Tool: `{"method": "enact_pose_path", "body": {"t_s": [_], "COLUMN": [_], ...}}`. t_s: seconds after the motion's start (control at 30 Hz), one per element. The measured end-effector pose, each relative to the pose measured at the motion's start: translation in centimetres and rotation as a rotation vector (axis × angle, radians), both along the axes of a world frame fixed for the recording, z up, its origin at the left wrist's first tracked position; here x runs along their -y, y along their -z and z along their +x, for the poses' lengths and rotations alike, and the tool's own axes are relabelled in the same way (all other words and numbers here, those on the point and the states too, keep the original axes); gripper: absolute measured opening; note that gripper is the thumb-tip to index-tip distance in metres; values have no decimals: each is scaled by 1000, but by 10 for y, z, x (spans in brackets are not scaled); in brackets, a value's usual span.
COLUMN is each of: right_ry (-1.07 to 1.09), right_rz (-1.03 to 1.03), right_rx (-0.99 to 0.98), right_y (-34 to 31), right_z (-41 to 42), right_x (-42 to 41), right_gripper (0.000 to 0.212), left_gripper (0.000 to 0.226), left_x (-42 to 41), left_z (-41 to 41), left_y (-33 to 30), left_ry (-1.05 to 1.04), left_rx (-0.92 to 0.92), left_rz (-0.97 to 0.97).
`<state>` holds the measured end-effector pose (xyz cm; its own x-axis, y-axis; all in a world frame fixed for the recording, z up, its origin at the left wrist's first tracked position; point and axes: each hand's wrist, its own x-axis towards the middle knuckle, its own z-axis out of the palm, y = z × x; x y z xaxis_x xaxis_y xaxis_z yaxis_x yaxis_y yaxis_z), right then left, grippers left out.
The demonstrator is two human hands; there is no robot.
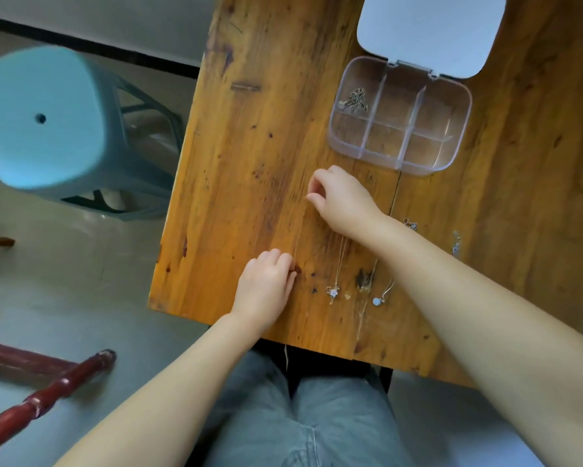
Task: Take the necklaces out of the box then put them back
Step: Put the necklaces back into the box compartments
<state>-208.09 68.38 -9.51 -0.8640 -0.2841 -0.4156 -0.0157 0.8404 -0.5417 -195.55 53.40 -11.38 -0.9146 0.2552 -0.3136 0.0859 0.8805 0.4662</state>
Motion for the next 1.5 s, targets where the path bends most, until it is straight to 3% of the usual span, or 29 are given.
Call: {"method": "enact_pose_path", "body": {"t_s": [0.07,0.17,0.23,0.3,0.37,0.43,0.57,0.63,0.83,0.93,1.03,1.1,1.17,1.23,1.3,1.5], "right_ry": [221,560,700,778,829,844,650,538,442,526,574,503,422,368,339,388], "right_rz": [-214,-791,-1047,-1095,-970,-715,-120,45,-33,-171,-152,9,151,205,196,128], "right_rx": [182,554,565,434,265,124,-65,-118,-197,-217,-105,-40,-36,-68,-93,-24], "right_y": [-12,-39,-54,-63,-66,-62,-38,-31,-37,-43,-29,-9,5,13,17,11], "right_z": [-1,-7,-19,-36,-56,-78,-105,-106,-84,-38,24,55,71,76,76,73], "right_x": [-16,-48,-70,-86,-97,-103,-105,-101,-102,-115,-121,-119,-116,-113,-111,-118], "right_gripper": [6,5,7,7,6,3,10,15,23,16,14,14,23,29,21,16], "left_gripper": [8,5,6,6,7,7,15,16,25,21,14,20,33,41,40,25], "left_x": [-4,-24,-45,-68,-89,-108,-130,-133,-130,-119,-110,-113,-118,-122,-125,-125], "left_z": [-13,-57,-99,-141,-181,-213,-252,-256,-244,-200,-121,-69,-31,-8,3,3], "left_y": [-8,-29,-42,-50,-51,-44,-20,-11,-19,-36,-45,-38,-24,-10,-1,7], "left_ry": [-28,-114,-165,-168,-138,-87,46,105,245,239,401,525,525,483,483,543], "left_rx": [-12,-102,-187,-239,-236,-230,-251,-234,-231,-350,-175,42,120,89,38,-14], "left_rz": [73,281,409,483,509,463,125,2,-118,39,246,150,-21,-140,-208,-212]}}
